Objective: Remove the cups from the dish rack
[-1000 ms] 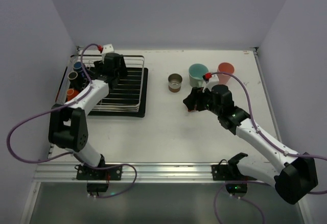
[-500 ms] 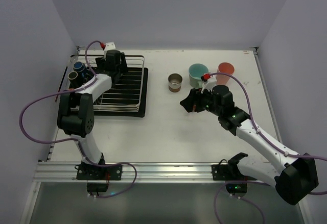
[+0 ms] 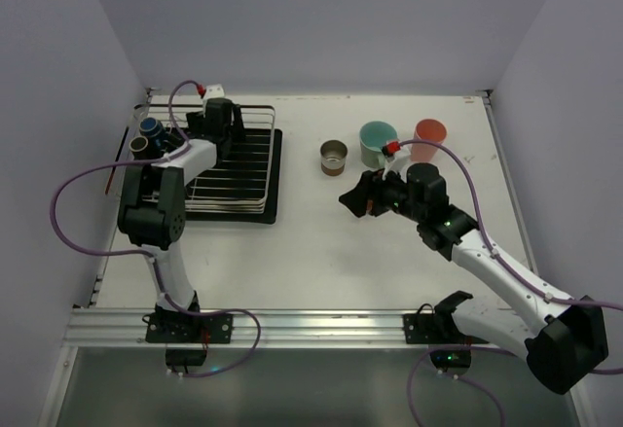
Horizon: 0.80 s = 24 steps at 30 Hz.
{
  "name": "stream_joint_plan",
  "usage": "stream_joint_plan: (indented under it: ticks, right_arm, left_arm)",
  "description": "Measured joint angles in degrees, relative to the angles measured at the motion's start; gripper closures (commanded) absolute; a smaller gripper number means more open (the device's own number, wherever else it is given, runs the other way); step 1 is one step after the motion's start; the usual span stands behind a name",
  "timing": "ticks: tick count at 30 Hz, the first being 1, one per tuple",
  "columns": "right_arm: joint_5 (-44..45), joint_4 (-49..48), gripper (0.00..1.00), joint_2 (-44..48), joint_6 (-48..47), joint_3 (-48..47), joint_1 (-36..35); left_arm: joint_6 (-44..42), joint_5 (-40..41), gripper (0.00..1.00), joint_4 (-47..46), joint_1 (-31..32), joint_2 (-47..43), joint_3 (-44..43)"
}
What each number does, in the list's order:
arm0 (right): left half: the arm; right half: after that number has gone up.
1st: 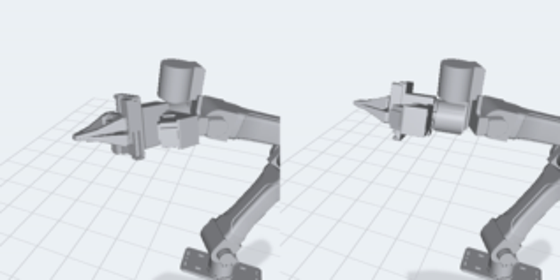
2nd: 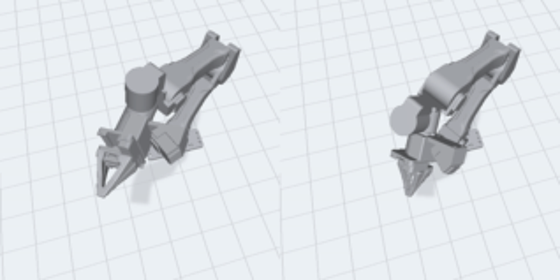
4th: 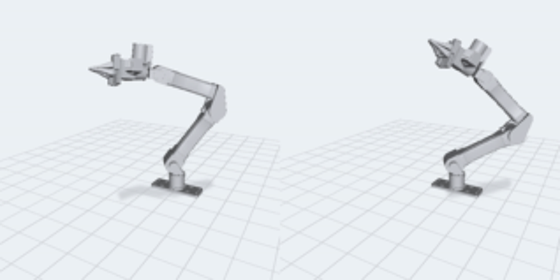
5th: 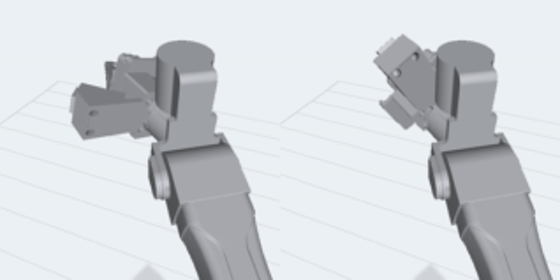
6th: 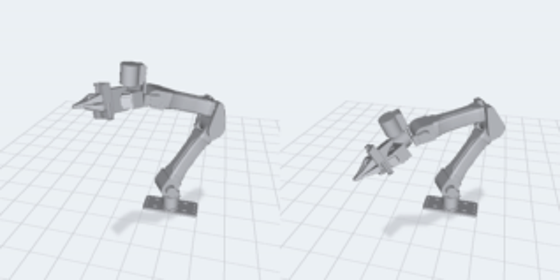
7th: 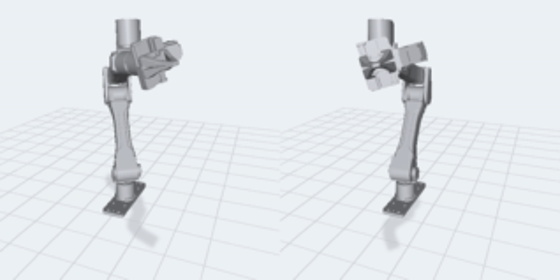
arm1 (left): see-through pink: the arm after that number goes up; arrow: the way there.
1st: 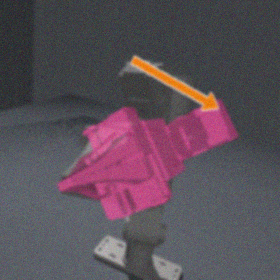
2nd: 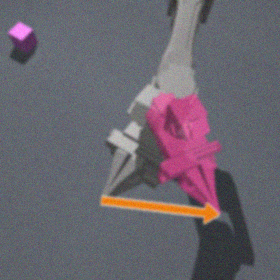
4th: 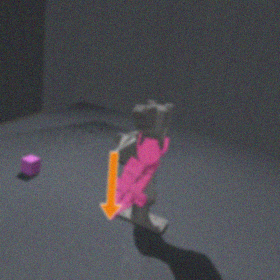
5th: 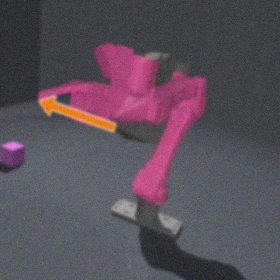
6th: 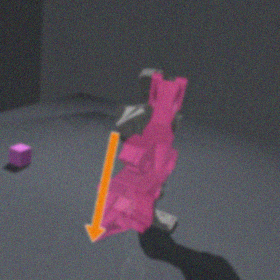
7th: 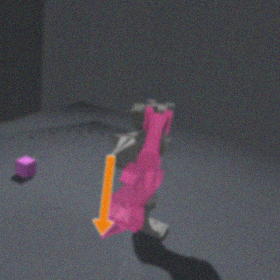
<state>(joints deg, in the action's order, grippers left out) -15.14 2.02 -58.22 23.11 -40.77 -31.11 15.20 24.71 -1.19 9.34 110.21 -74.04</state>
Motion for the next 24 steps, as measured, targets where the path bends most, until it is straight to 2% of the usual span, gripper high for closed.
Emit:
stream_joint_plan:
  ticks: [5,8,9,15,21,24]
  right_arm:
    - [-1.16,-0.57,0.34,0.00,0.00,0.00,-0.33]
    - [-1.42,-0.79,0.34,0.00,0.00,0.00,-0.39]
    - [-1.46,-0.85,0.34,0.00,0.00,0.00,-0.39]
    - [-2.38,-1.25,0.34,0.00,0.07,0.00,-0.39]
    - [-2.58,-1.75,0.34,0.00,1.16,0.00,-0.39]
    - [-2.60,-2.03,0.34,0.00,2.14,0.00,-0.68]
  left_arm:
    - [-0.87,-0.02,0.04,-1.29,-0.35,1.38,-0.39]
    - [-0.96,-0.02,0.15,-1.51,-0.35,1.42,-0.37]
    - [-0.94,-0.02,0.23,-1.55,-0.35,1.42,-0.37]
    - [-0.98,-0.85,0.50,-2.99,-0.35,-0.35,2.16]
    - [-0.35,-3.34,0.69,-2.84,-0.33,-4.72,5.81]
    - [0.81,-4.15,0.74,-2.73,-0.35,-8.09,7.58]
